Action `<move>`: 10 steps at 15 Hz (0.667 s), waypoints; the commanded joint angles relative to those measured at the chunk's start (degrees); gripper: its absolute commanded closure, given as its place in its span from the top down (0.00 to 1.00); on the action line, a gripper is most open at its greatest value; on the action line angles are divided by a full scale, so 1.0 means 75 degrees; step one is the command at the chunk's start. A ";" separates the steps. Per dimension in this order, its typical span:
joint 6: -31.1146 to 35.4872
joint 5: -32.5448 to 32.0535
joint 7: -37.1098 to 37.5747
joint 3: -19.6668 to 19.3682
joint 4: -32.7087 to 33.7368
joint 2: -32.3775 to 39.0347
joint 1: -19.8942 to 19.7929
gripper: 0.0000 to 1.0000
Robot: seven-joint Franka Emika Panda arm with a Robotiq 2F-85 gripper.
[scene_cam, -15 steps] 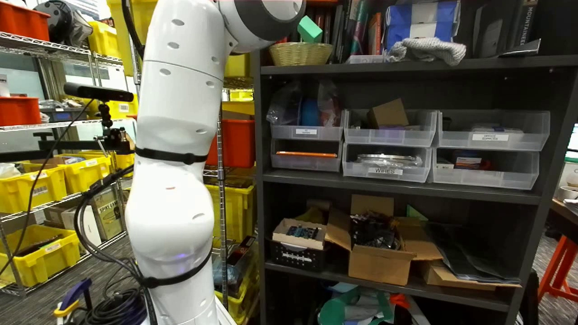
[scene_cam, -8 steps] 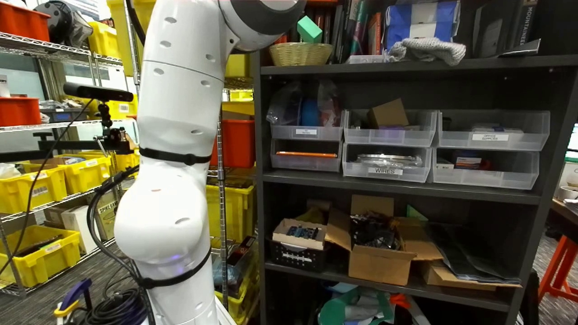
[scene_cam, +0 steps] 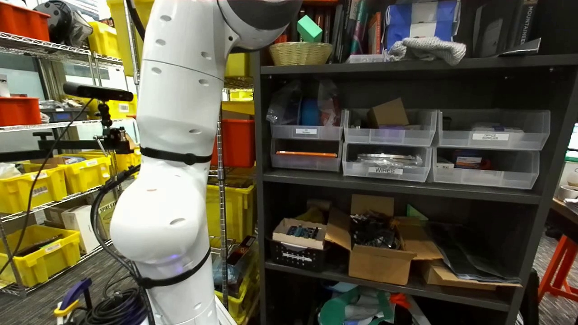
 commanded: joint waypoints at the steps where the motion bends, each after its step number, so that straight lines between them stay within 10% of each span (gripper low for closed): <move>1: -0.0329 0.0025 0.0346 -0.0097 -0.0027 -0.0083 -0.0103 1.00; 10: -0.0199 0.0081 0.0255 -0.0058 -0.0013 0.0002 -0.0020 1.00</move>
